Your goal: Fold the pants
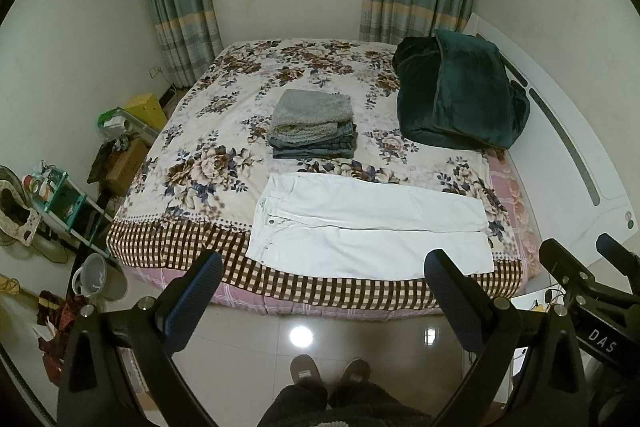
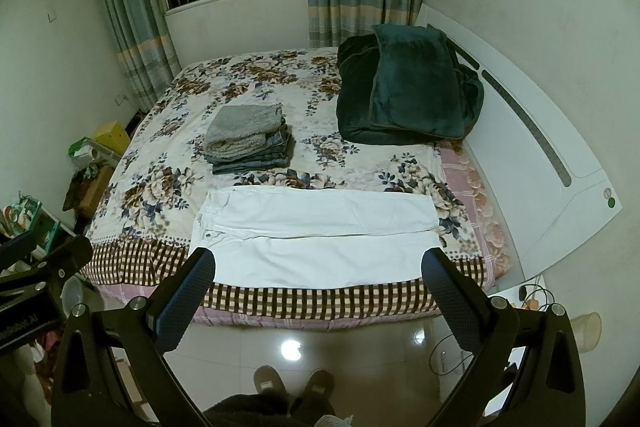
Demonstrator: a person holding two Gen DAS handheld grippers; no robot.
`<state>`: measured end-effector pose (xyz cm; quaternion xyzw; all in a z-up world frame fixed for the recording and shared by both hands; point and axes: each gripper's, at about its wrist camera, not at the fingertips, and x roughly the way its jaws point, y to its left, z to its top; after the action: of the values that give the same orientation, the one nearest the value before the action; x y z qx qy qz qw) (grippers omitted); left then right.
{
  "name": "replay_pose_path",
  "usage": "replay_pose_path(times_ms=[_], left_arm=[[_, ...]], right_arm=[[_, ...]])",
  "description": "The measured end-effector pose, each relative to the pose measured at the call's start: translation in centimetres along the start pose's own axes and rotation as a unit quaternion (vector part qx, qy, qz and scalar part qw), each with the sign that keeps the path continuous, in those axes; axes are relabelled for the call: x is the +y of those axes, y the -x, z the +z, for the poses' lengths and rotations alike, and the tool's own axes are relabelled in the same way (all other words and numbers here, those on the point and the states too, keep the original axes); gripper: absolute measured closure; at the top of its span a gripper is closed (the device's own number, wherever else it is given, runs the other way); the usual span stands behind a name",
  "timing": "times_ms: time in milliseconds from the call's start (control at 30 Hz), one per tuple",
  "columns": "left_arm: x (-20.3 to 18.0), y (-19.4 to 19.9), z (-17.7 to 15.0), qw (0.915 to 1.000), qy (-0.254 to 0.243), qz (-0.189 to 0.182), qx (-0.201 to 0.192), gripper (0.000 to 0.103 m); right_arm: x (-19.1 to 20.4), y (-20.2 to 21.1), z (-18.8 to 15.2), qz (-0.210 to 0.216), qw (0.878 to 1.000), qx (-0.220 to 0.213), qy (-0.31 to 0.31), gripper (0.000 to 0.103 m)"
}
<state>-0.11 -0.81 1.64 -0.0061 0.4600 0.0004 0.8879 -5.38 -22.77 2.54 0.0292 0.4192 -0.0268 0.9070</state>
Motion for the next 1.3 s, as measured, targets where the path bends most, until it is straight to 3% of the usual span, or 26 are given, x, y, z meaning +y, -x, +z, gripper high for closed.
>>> replay_pose_path(times_ms=[267,400,533,633,800,967,1133,1300], left_arm=[[-0.5,-0.1,0.4,1.0,0.005,0.007,-0.001,0.0],[-0.8,-1.8,1.3,0.999,0.018,0.033,-0.022,0.0],[-0.7,-6.6,3.5,0.9965,0.025,0.075,-0.028,0.0],[-0.3,-12.6,5.6,0.9948,0.034,0.096,-0.001,0.0],[0.2,-24.2,8.3,0.9901,0.041,0.118,0.065,0.0],[1.3,-39.1,10.6,0.9756,0.065,0.131,0.164,0.0],[3.3,-53.3,11.8,0.9504,0.114,0.131,0.258,0.0],[5.6,-66.2,12.3,0.9156,0.193,0.129,0.329,0.0]], right_arm=[[0.1,0.7,0.2,0.005,1.0,0.006,0.0,0.0],[-0.8,-2.1,-0.1,0.006,1.0,0.015,-0.008,0.0],[-2.3,-6.8,1.1,-0.004,0.999,0.024,-0.023,0.0],[-2.8,-11.9,2.4,-0.017,0.998,0.045,-0.041,0.0],[-5.2,-23.3,5.5,-0.034,0.992,0.093,-0.081,0.0],[-8.3,-38.1,8.0,-0.04,0.975,0.16,-0.153,0.0],[-12.4,-54.6,10.0,-0.072,0.947,0.218,-0.224,0.0],[-16.9,-70.2,10.0,-0.102,0.915,0.269,-0.284,0.0]])
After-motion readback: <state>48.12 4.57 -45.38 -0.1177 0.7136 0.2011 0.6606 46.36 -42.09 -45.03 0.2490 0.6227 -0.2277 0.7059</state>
